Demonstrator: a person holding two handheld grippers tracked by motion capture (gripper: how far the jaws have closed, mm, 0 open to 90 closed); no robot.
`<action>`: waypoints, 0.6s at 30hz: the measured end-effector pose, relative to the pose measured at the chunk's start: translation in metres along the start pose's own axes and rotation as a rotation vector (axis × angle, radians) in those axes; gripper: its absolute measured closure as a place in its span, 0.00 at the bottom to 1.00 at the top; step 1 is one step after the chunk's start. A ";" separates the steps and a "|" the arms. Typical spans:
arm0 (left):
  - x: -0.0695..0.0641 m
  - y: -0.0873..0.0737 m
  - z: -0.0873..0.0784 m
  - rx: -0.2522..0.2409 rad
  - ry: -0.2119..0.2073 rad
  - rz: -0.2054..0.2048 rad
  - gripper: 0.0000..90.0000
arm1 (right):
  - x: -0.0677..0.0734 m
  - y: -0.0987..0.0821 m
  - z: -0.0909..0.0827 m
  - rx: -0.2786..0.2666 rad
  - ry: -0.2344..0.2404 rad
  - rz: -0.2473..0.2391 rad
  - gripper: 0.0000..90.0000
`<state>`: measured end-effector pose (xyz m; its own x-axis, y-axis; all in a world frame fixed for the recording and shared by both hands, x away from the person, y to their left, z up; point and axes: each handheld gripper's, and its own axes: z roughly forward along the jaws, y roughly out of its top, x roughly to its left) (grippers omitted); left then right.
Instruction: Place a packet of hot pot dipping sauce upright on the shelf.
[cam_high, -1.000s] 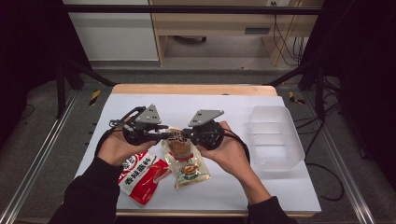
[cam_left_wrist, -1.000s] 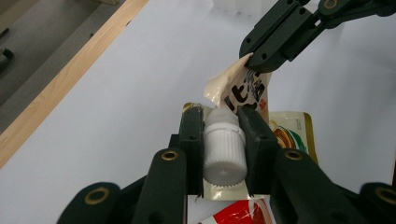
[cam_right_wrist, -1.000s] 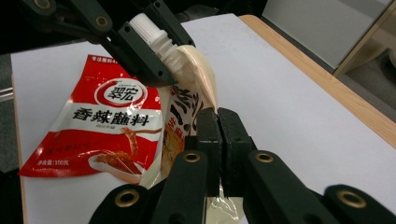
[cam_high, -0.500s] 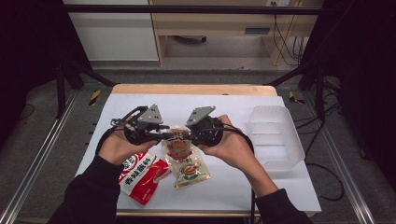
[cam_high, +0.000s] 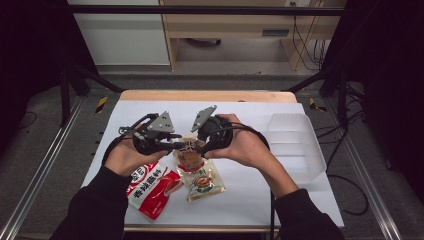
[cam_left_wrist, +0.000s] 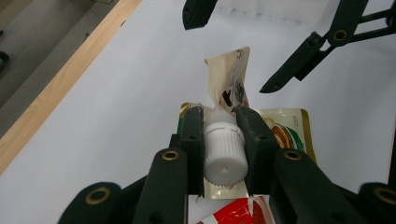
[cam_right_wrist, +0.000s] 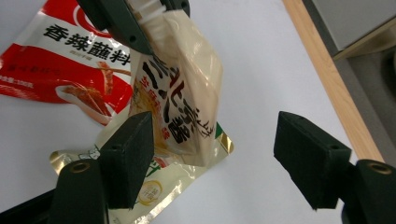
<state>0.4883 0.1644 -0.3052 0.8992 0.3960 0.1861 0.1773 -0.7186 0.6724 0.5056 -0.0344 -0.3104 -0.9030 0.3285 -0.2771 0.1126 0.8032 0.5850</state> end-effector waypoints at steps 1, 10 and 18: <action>0.000 0.000 0.000 -0.001 -0.001 0.000 0.82 | 0.000 0.000 0.000 0.000 0.000 0.000 0.36; 0.000 -0.002 0.003 -0.003 -0.007 -0.004 0.82 | 0.000 0.005 0.006 0.020 0.049 -0.018 0.78; 0.003 -0.006 0.003 -0.020 -0.010 -0.036 0.77 | 0.002 0.010 0.004 0.052 0.065 -0.006 0.99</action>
<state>0.4905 0.1684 -0.3109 0.8961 0.4161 0.1545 0.2020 -0.6924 0.6927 0.5066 -0.0230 -0.3083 -0.9286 0.2921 -0.2288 0.1273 0.8300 0.5431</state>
